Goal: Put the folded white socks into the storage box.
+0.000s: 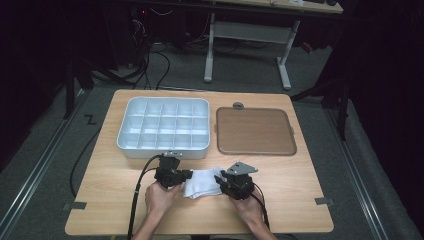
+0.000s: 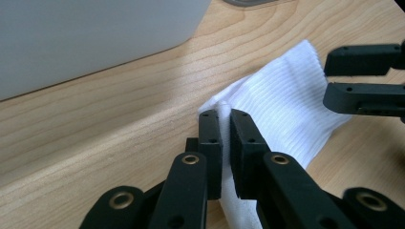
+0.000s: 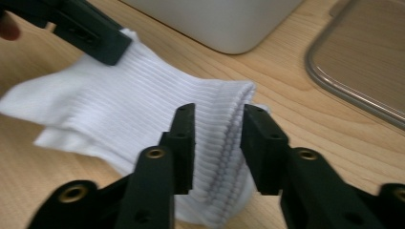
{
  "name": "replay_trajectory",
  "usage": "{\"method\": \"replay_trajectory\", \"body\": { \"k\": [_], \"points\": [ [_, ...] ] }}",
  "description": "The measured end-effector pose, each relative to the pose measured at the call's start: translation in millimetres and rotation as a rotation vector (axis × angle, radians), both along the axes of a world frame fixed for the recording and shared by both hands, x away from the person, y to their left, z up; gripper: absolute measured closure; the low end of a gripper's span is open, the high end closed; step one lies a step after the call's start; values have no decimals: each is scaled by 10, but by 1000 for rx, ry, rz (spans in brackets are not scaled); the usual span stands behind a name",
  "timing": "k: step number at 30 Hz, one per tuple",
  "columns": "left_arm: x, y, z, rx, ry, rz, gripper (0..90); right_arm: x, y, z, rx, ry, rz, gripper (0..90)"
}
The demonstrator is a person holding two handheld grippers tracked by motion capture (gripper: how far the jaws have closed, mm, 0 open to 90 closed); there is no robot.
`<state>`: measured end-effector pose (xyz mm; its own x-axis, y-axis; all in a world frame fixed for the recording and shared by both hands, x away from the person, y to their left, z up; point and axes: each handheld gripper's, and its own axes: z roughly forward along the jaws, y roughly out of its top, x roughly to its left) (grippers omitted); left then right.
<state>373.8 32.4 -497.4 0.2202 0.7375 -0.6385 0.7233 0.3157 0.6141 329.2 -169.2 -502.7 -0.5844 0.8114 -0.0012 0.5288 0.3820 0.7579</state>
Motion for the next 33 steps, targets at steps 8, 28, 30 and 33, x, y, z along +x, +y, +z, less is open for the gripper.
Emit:
{"method": "replay_trajectory", "body": {
  "k": [8,28,30,33],
  "points": [
    [-4,2,12,1,9,5,847,70,31,-51,52,38,-43,390],
    [-34,33,124,-51,13,-4,846,155,201,-191,-24,91,3,527],
    [-41,21,168,-55,5,-10,846,157,230,-192,-22,96,9,540],
    [-44,-1,235,-82,4,-15,846,160,278,-197,-22,100,20,548]
  ]
}}
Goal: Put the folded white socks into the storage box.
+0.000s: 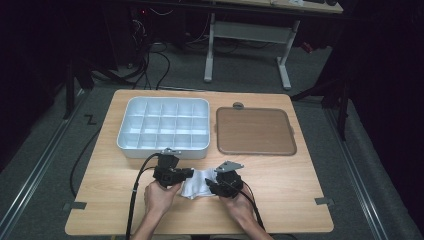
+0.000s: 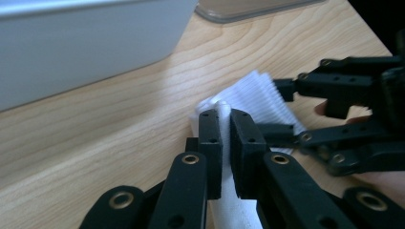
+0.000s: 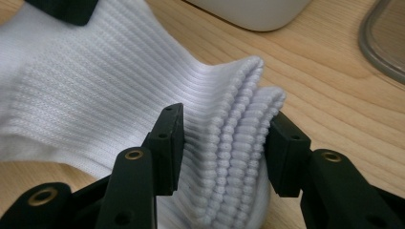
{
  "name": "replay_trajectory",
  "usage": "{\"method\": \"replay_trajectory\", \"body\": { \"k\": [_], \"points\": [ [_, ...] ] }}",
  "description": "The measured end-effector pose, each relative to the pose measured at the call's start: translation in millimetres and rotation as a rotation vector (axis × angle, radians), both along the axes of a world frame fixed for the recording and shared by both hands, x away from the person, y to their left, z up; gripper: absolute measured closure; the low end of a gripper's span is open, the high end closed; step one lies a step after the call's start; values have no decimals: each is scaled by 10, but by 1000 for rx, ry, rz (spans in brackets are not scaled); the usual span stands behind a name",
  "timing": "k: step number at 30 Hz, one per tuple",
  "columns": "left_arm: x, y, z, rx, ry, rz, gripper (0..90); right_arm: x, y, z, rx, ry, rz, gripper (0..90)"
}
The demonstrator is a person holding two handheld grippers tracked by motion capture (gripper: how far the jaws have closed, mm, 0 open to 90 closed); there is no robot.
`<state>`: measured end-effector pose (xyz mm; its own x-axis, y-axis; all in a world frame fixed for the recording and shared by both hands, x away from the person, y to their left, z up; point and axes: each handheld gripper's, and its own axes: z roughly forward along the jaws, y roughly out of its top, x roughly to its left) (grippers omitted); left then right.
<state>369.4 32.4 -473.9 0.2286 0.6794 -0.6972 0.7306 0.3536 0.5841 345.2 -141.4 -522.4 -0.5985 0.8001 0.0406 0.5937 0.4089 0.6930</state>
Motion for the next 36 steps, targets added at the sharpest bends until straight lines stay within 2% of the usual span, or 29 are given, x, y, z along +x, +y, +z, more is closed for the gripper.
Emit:
{"method": "replay_trajectory", "body": {
  "k": [1,9,14,16,20,27,32,36],
  "points": [
    [5,-1,11,-11,7,0,846,2,15,-3,3,-1,4,549],
    [60,-61,16,-10,10,13,846,-11,140,-12,19,9,33,560],
    [94,-120,-71,36,6,9,846,-30,260,-16,26,12,60,554],
    [92,-107,-72,34,6,10,846,-30,263,-15,29,13,57,527],
    [90,-63,-57,37,2,11,846,-46,212,21,45,10,51,475],
    [84,-64,-57,38,5,4,847,-94,68,136,85,-3,44,454],
    [85,-70,-61,39,6,3,846,-132,-108,210,128,-14,33,512],
    [92,-78,-64,42,5,3,847,-132,-192,174,115,7,25,586]
  ]
}}
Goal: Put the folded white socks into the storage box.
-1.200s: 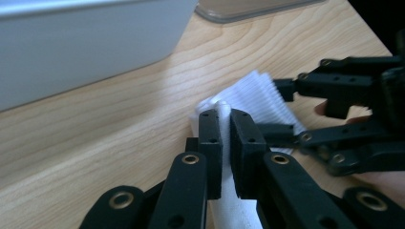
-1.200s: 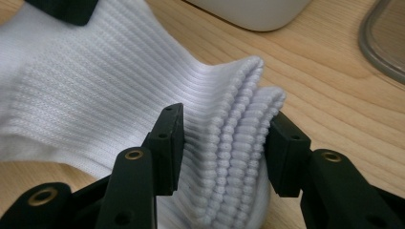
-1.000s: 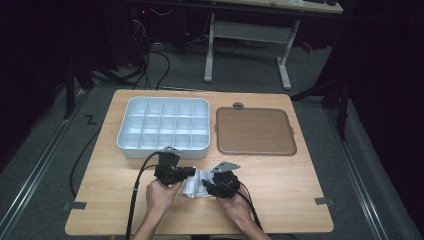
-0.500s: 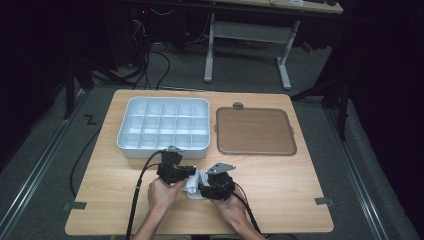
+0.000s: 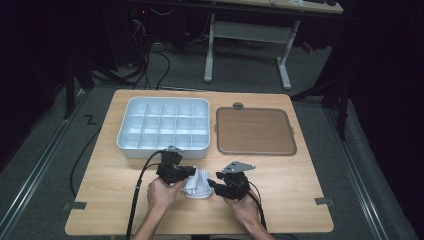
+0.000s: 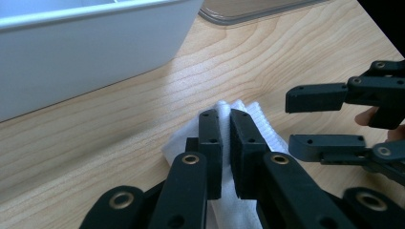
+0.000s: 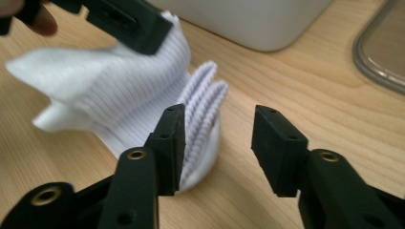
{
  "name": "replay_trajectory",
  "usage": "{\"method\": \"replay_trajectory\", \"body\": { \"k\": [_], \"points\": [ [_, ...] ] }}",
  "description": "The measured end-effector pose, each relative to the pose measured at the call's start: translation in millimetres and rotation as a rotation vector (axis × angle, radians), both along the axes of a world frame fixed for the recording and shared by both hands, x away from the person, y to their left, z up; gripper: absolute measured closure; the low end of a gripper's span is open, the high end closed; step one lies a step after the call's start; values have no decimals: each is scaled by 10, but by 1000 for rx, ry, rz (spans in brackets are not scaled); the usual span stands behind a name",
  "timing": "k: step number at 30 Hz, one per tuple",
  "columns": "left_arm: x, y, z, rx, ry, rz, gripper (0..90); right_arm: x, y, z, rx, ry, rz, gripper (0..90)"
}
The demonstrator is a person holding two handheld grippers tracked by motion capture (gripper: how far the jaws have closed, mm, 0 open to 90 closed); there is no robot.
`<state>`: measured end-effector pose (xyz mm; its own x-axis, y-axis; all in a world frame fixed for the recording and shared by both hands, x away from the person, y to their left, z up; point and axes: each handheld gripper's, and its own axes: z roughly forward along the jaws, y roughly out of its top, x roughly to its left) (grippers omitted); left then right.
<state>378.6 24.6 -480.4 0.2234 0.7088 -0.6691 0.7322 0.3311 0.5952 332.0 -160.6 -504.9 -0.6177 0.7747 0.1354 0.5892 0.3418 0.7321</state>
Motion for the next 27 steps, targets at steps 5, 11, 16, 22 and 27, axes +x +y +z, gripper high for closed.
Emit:
{"method": "replay_trajectory", "body": {
  "k": [5,11,16,22,27],
  "points": [
    [-9,-58,-10,7,-8,-9,846,21,27,-94,-20,30,21,646],
    [-7,-117,-7,12,-21,-17,845,54,82,-134,-29,32,27,668],
    [-1,-136,15,10,-34,-16,845,85,113,-140,-30,29,23,675],
    [17,-201,-66,32,-48,-14,843,137,149,-165,-35,27,21,674],
    [22,-243,-102,27,-58,-20,834,136,102,-156,-39,24,-3,609]
  ]
}}
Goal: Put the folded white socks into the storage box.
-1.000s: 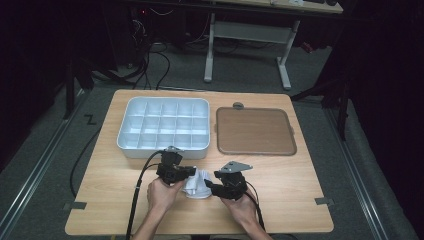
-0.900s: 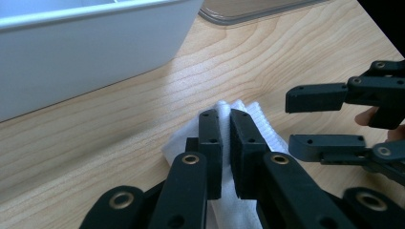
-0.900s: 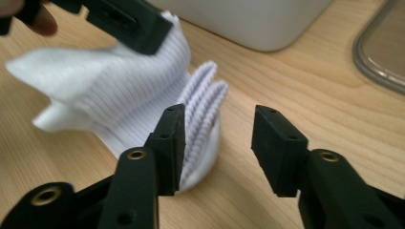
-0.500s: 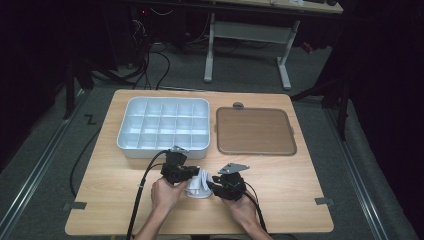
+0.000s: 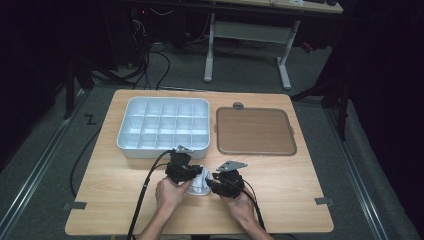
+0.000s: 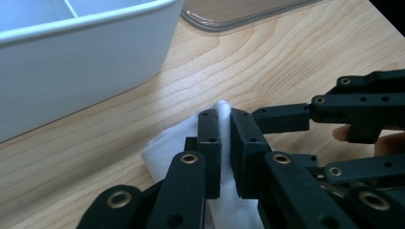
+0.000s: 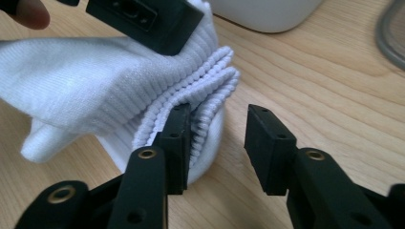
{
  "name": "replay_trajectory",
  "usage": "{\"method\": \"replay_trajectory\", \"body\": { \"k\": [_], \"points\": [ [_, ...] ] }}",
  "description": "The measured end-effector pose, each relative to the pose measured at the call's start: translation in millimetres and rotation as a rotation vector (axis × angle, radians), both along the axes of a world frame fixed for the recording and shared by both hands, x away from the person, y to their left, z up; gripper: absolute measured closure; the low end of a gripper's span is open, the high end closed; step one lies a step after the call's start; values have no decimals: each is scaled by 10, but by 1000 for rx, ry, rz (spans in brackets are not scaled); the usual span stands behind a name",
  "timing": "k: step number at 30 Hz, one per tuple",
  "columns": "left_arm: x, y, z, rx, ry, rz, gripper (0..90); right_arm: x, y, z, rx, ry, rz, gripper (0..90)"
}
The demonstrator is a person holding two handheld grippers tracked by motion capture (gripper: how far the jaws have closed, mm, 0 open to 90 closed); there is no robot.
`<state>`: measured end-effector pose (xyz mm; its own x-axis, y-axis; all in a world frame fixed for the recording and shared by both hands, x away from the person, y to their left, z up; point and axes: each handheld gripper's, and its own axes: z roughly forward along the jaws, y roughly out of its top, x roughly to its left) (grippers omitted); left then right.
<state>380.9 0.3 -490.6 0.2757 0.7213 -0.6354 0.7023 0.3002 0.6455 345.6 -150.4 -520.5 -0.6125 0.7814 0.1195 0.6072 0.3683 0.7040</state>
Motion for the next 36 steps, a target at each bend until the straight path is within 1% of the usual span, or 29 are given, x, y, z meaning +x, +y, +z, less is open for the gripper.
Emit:
{"method": "replay_trajectory", "body": {
  "k": [3,7,9,11,14,16,19,21,23,27,29,30,33,36],
  "points": [
    [-8,-27,-15,-4,-5,-8,825,-33,-67,34,7,-5,-18,592],
    [-16,-54,-25,-9,-11,-11,821,-83,-135,101,24,-25,-15,570],
    [-20,-57,-26,-5,-15,-12,821,-110,-146,144,36,-25,-18,563],
    [-23,-62,-24,-8,-15,-9,819,-126,-150,180,53,-37,-13,553],
    [-27,-69,-31,-2,-20,-9,817,-149,-134,233,72,-49,1,525],
    [-30,-79,-31,-6,-20,-8,814,-170,-114,271,80,-56,8,511],
    [-34,-96,-37,-1,-24,-4,812,-207,-88,344,100,-76,22,504],
    [-37,-111,-34,-3,-20,-8,813,-233,-67,373,99,-87,38,502],
    [-38,-123,-36,-4,-22,-10,813,-251,-40,388,97,-89,48,498],
    [-42,-138,-35,-13,-25,-7,811,-224,2,357,84,-73,48,494],
    [-46,-122,-34,-7,-30,-19,803,-187,18,308,71,-57,42,494],
    [-48,-122,-32,-15,-29,-14,796,-172,18,284,64,-50,38,494],
    [-55,-109,-43,-14,-29,-20,775,-144,8,215,55,-27,25,498],
    [-59,-105,-51,-19,-27,-25,765,-125,-8,159,44,-9,24,512]
  ]
}}
